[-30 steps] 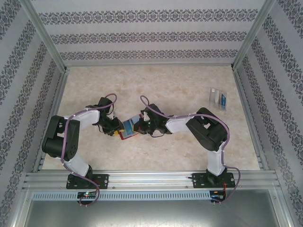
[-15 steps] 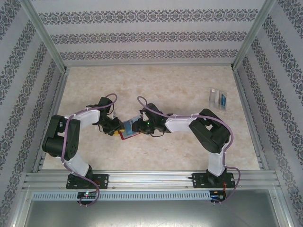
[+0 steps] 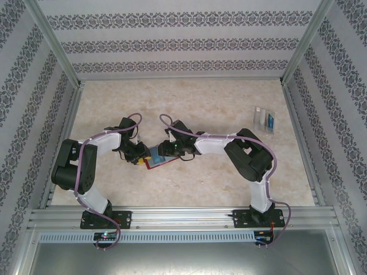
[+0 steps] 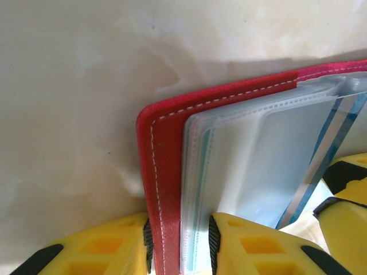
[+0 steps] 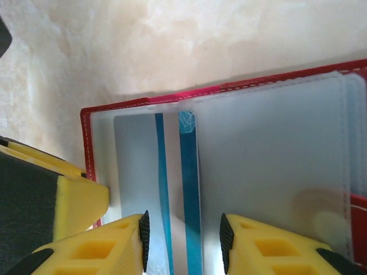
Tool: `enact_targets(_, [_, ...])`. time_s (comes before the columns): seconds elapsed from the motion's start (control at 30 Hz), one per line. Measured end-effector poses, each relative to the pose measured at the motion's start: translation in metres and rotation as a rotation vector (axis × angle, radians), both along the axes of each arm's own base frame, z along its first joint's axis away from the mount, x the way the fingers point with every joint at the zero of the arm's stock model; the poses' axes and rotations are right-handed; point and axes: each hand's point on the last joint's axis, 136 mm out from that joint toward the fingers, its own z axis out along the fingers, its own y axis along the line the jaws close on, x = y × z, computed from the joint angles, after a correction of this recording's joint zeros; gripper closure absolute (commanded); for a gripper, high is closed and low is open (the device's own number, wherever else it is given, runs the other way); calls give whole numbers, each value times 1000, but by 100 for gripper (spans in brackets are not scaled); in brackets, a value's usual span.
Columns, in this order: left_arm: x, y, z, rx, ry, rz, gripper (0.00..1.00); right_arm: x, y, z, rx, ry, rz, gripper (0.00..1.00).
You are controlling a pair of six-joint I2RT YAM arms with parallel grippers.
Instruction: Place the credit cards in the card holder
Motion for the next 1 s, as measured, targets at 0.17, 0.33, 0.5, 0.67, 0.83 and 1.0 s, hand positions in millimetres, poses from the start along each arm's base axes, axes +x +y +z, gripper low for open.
enact_targets(0.17, [0, -1, 0, -4, 4, 7, 67, -6, 5, -5, -15, -5, 23, 77])
enact_targets(0.33, [1, -1, 1, -10, 8, 21, 64, -11, 8, -5, -25, -20, 46, 77])
enact_targets(0.5, [5, -3, 5, -82, 11, 65, 52, -19, 14, -5, -38, -44, 85, 75])
enact_targets(0.67, [7, -4, 7, -129, 14, 95, 50, -21, 19, -2, -46, -69, 113, 71])
enact_targets(0.83, [7, -5, 7, -145, 19, 106, 49, -22, 21, -1, -45, -78, 126, 69])
enact_targets(1.0, [7, -5, 7, -154, 23, 115, 49, -24, 23, 0, -43, -80, 129, 64])
